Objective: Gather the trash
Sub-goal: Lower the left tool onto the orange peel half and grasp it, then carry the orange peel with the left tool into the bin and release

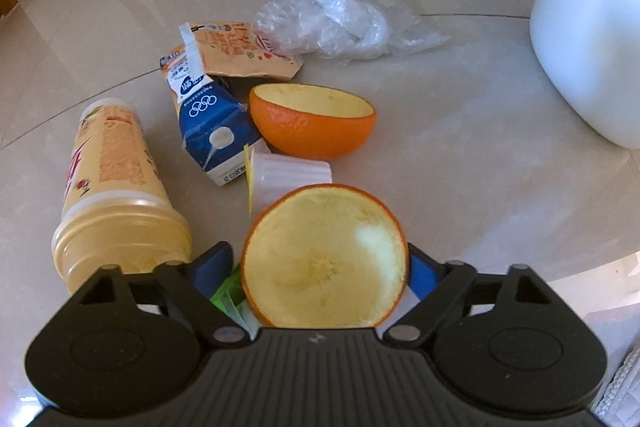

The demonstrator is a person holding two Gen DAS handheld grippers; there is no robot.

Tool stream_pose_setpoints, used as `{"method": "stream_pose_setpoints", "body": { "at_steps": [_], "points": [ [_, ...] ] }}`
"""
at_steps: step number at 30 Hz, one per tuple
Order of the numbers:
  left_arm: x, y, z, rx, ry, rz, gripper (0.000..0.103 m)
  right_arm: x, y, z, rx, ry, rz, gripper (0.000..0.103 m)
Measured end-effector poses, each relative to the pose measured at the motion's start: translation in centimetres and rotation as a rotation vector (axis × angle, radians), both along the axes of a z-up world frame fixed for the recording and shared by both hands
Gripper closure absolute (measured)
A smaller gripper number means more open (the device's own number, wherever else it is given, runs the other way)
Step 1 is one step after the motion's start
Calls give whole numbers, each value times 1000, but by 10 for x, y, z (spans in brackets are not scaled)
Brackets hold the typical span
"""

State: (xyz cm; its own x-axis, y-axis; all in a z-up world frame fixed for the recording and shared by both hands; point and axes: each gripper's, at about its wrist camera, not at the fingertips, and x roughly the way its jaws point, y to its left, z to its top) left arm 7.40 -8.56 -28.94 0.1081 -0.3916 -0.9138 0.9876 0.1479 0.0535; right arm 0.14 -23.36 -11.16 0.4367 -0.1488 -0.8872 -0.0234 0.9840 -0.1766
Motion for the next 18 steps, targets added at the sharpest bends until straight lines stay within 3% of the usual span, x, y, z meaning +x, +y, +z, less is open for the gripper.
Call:
{"method": "stream_pose_setpoints", "body": {
  "at_steps": [5, 7, 13, 18],
  "points": [
    [2, 0, 4, 13, 8, -8, 21, 0, -1, 0, -1, 0, 4, 87],
    [4, -1, 9, 19, 24, -16, 29, 0, -2, 0, -2, 0, 5, 87],
    [7, -5, 25, 86, 60, -61, 31, 1, -1, -1, -5, 0, 10, 87],
    [5, -5, 55, 125, 76, -144, 31, 1, -1, -1, -11, -2, 18, 86]
  ]
}}
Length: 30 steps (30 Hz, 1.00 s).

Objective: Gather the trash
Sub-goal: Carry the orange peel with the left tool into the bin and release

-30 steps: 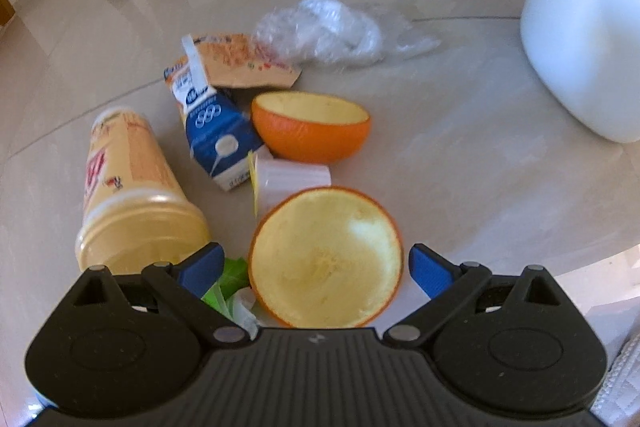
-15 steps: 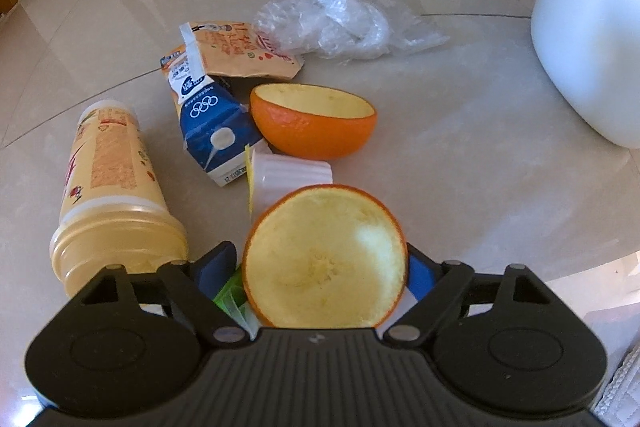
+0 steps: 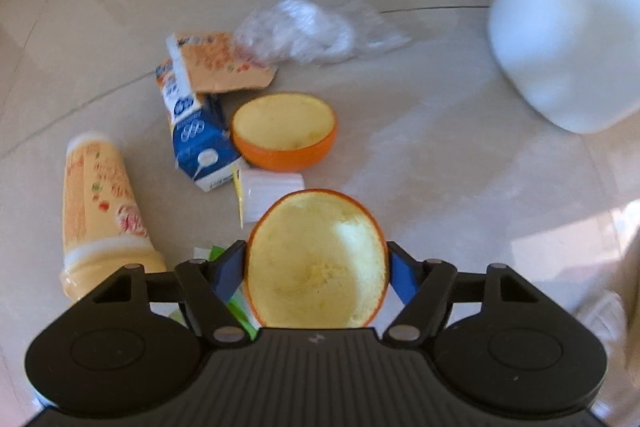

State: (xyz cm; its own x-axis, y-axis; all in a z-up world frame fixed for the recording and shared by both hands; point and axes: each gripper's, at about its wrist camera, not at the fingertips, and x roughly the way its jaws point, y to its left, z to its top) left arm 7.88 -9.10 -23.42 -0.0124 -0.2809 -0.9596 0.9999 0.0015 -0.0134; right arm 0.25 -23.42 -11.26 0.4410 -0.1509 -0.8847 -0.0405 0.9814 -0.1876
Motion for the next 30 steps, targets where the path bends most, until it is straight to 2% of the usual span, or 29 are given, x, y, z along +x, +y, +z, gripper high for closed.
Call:
{"method": "stream_pose_setpoints", "body": {
  "at_steps": [3, 7, 14, 20, 23, 25, 27, 30],
  "points": [
    [-5, -4, 29, 12, 17, -67, 31, 0, 0, 0, 3, 1, -2, 87],
    [-18, -16, 83, -10, 53, -172, 31, 0, -1, 0, 3, 1, 0, 87],
    [-67, -53, 202, -156, 142, -380, 31, -1, -1, 0, 2, 1, 2, 87],
    [-123, -96, 277, -291, 218, -493, 31, -1, -1, 0, 2, 1, 4, 87],
    [-148, -109, 298, -335, 274, -556, 27, -1, -1, 0, 5, 2, 2, 87],
    [-160, -115, 305, -360, 296, -571, 7, -1, -1, 0, 6, 4, 2, 87],
    [-163, -116, 309, -395, 282, -555, 6, 0, -1, 0, 7, 5, 3, 87],
    [-148, -118, 309, -391, 282, -532, 6, 0, -1, 0, 8, 5, 3, 87]
  ]
}}
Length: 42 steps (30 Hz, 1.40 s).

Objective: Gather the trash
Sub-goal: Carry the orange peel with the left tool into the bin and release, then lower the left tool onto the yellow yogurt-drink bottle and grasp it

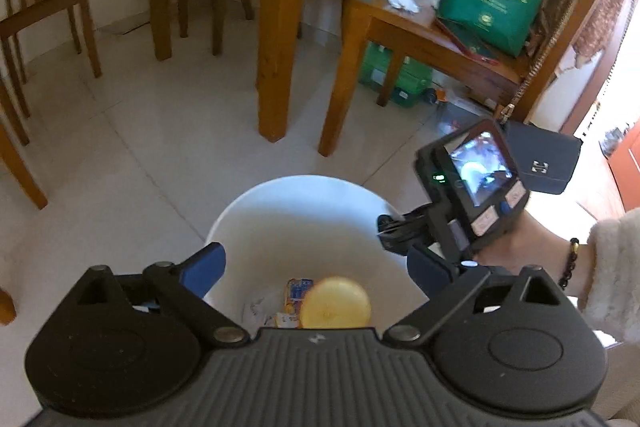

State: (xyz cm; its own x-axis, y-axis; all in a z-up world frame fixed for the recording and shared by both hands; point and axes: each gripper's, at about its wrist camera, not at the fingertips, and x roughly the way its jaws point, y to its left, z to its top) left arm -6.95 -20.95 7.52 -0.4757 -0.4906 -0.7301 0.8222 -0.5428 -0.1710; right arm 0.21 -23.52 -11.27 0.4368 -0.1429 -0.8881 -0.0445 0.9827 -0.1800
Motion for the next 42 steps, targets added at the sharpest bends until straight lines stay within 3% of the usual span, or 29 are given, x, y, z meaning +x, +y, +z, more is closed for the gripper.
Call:
{"method": "stream_pose_setpoints", "body": {
  "at_steps": [7, 15, 22, 29, 32, 42],
  "points": [
    [58, -2, -18, 81, -32, 115, 6, -1, 0, -2, 2, 2, -1, 86],
    [167, 14, -62, 140, -93, 340, 6, -1, 0, -1, 2, 4, -3, 86],
    [283, 38, -136, 269, -146, 568, 6, -2, 3, -1, -9, 4, -2, 86],
    [384, 62, -229, 404, -223, 786, 6, -1, 5, -1, -16, 10, -7, 85],
    [410, 73, -257, 446, -221, 854, 6, -1, 5, 0, -20, 10, -5, 85],
    [431, 81, -303, 460, -247, 886, 6, -2, 9, 0, -50, 10, -5, 84]
  ]
}}
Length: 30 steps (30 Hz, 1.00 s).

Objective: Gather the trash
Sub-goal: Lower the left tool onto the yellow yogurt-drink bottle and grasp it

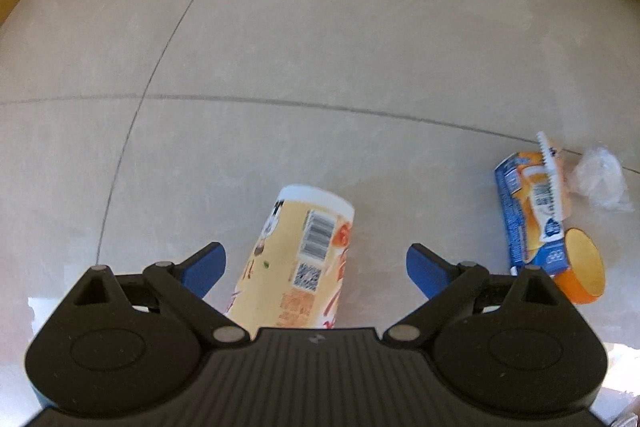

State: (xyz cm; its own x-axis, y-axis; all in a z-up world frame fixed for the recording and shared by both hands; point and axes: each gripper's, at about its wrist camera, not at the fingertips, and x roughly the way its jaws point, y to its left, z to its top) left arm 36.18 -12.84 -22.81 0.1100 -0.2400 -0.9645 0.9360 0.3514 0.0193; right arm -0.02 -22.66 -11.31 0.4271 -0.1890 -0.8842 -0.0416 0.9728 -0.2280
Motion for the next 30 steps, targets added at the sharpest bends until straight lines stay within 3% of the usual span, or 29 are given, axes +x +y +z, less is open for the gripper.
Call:
{"method": "stream_pose_setpoints", "body": {
  "at_steps": [7, 14, 19, 30],
  "points": [
    [2, 7, -21, 63, 19, -25, 6, 0, 1, 0, -4, -2, -1, 84],
    [-5, 2, -27, 88, 98, -102, 6, 0, 1, 1, -5, -2, -1, 83],
    [-12, 2, -32, 84, 86, -96, 7, -1, 0, 1, -5, -3, -1, 83],
    [-35, -11, -47, 96, 83, -134, 32, 0, 0, 2, -1, -2, -4, 83]
  ]
}}
